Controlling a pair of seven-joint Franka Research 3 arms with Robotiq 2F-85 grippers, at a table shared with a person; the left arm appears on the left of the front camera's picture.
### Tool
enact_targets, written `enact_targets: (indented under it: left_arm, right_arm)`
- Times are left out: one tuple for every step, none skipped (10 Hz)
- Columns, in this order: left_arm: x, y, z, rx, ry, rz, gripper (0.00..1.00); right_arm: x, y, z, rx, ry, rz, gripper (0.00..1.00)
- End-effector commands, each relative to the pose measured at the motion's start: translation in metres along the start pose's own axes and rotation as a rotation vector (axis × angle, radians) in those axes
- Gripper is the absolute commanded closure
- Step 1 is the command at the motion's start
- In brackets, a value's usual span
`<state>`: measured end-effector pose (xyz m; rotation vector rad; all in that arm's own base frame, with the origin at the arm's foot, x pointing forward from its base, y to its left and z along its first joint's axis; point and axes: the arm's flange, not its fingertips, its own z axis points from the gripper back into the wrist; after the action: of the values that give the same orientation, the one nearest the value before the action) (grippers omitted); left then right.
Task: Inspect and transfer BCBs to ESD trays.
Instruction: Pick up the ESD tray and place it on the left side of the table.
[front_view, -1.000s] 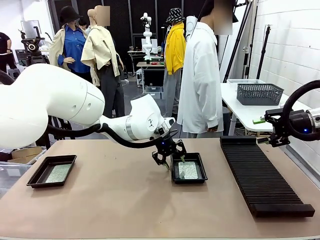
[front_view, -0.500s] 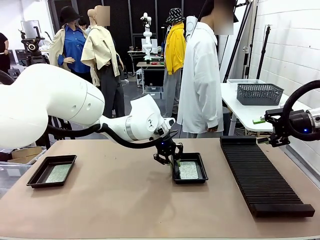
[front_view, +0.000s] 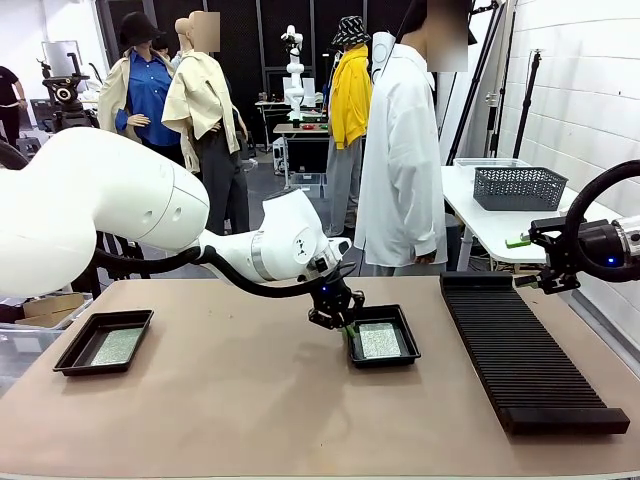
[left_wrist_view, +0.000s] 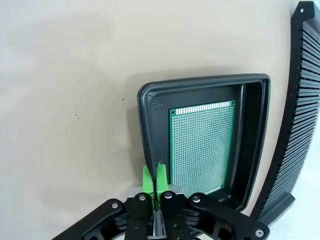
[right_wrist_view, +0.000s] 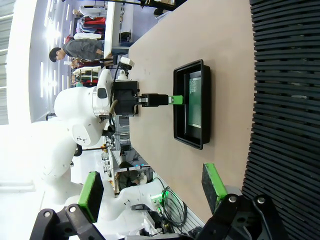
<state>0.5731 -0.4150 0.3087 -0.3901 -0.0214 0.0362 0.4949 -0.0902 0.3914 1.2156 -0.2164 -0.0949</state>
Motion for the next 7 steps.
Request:
enact_targets:
  left_arm:
    - [0.0007,-0.0005,0.0008,-0.008,-0.005,0.005,1.0]
    - [0.0007,-0.0005,0.0008,-0.008,-0.005,0.005,1.0]
    - [0.0007,-0.0005,0.0008,-0.008,-0.005,0.005,1.0]
    - [0.0007,-0.0005,0.0008,-0.008,-0.005,0.005,1.0]
    - [0.0007,-0.0005,0.0008,-0.008,-0.005,0.005,1.0]
    - [0.0007,-0.0005,0.0008,-0.008,-0.005,0.005,1.0]
    - [0.0007,-0.0005,0.0008,-0.008,-0.005,0.005,1.0]
  right_arm:
    - [0.0003,-0.0001,0.0,-0.002,-0.002,-0.001,0.0]
    - [0.0003,-0.0001,0.0,-0.002,-0.002,-0.001,0.0]
    - [0.0003,-0.0001,0.0,-0.002,-0.002,-0.001,0.0]
    - [0.0003,-0.0001,0.0,-0.002,-0.002,-0.001,0.0]
    - [0.0003,-0.0001,0.0,-0.002,-0.002,-0.001,0.0]
    - [0.0003,-0.0001,0.0,-0.002,-0.002,-0.001,0.0]
    - [0.0003,-0.0001,0.0,-0.002,-0.002,-0.001,0.0]
